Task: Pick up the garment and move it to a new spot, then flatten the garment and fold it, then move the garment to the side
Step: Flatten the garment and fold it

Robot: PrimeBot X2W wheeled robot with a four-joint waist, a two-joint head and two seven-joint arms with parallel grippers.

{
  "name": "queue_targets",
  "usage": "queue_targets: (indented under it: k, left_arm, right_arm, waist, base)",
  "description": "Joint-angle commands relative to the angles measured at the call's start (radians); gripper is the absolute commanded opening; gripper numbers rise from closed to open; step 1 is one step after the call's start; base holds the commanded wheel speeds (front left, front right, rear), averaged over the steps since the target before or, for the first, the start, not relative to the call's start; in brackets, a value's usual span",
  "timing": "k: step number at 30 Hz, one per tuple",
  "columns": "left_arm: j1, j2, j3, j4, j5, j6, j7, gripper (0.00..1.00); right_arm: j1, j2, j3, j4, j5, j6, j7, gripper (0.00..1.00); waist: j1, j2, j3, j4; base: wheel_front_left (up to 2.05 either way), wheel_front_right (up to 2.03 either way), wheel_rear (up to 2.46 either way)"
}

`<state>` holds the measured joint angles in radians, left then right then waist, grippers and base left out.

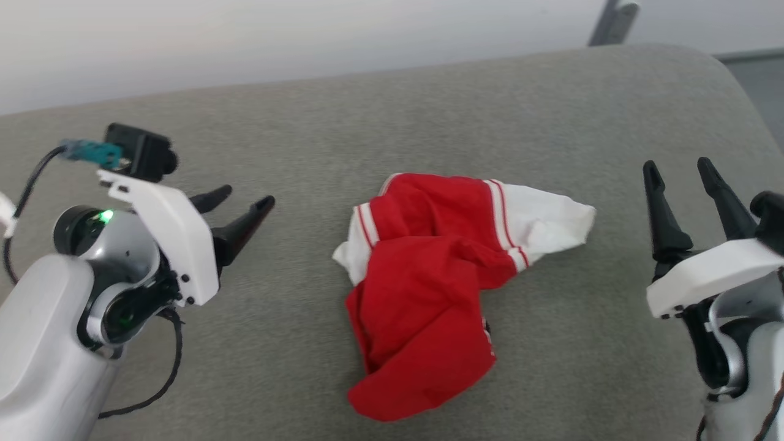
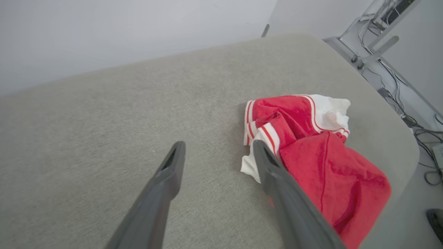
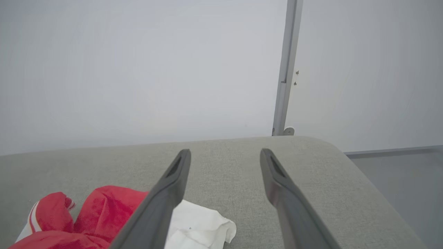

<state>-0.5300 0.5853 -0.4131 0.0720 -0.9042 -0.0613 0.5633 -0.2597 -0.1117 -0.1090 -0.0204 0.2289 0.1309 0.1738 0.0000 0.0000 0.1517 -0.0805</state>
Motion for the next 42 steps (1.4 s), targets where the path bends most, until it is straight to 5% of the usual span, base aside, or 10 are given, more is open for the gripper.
queue_targets:
  k: [1, 13, 28, 29, 30, 31, 42]
  left_arm:
    - [-0.029, -0.003, -0.017, 0.013, -0.002, -0.001, 0.034, 1.00]
    - [-0.082, -0.017, -0.117, 0.120, -0.016, 0.012, 0.231, 1.00]
    - [-0.134, -0.083, -0.148, 0.276, -0.060, -0.023, 0.257, 1.00]
    - [-0.142, -0.089, -0.147, 0.291, -0.063, -0.027, 0.250, 0.87]
    - [-0.151, -0.091, -0.150, 0.302, -0.059, -0.033, 0.244, 0.11]
    - [-0.154, -0.093, -0.154, 0.314, -0.055, -0.038, 0.238, 0.00]
    - [-0.178, -0.024, -0.103, 0.288, -0.064, -0.049, 0.158, 0.00]
  right_arm:
    - [0.013, 0.014, 0.002, -0.005, -0.013, 0.000, -0.031, 1.00]
    - [0.061, 0.058, 0.039, -0.021, -0.006, 0.000, -0.119, 1.00]
    - [0.041, 0.062, 0.066, -0.022, 0.014, 0.000, -0.117, 1.00]
    - [0.039, 0.061, 0.066, -0.022, 0.013, 0.000, -0.120, 1.00]
    - [0.037, 0.061, 0.068, -0.021, 0.016, 0.000, -0.122, 1.00]
    - [0.035, 0.061, 0.068, -0.019, 0.017, 0.000, -0.123, 1.00]
    - [0.041, 0.060, 0.018, -0.025, -0.006, 0.000, -0.116, 1.00]
  waist:
    - [0.0000, 0.0000, 0.018, -0.046]
    - [0.0000, 0.0000, 0.054, -0.144]
    - [0.0000, 0.0000, 0.122, -0.173]
    - [0.0000, 0.0000, 0.125, -0.172]
    - [0.0000, 0.0000, 0.129, -0.172]
    - [0.0000, 0.0000, 0.133, -0.170]
    - [0.0000, 0.0000, 0.116, -0.104]
  base:
    - [0.00, 0.00, 0.00]
    - [0.00, 0.00, 0.00]
    - [0.00, 0.00, 0.00]
    - [0.00, 0.00, 0.00]
    - [0.00, 0.00, 0.00]
    - [0.00, 0.00, 0.00]
    - [0.00, 0.00, 0.00]
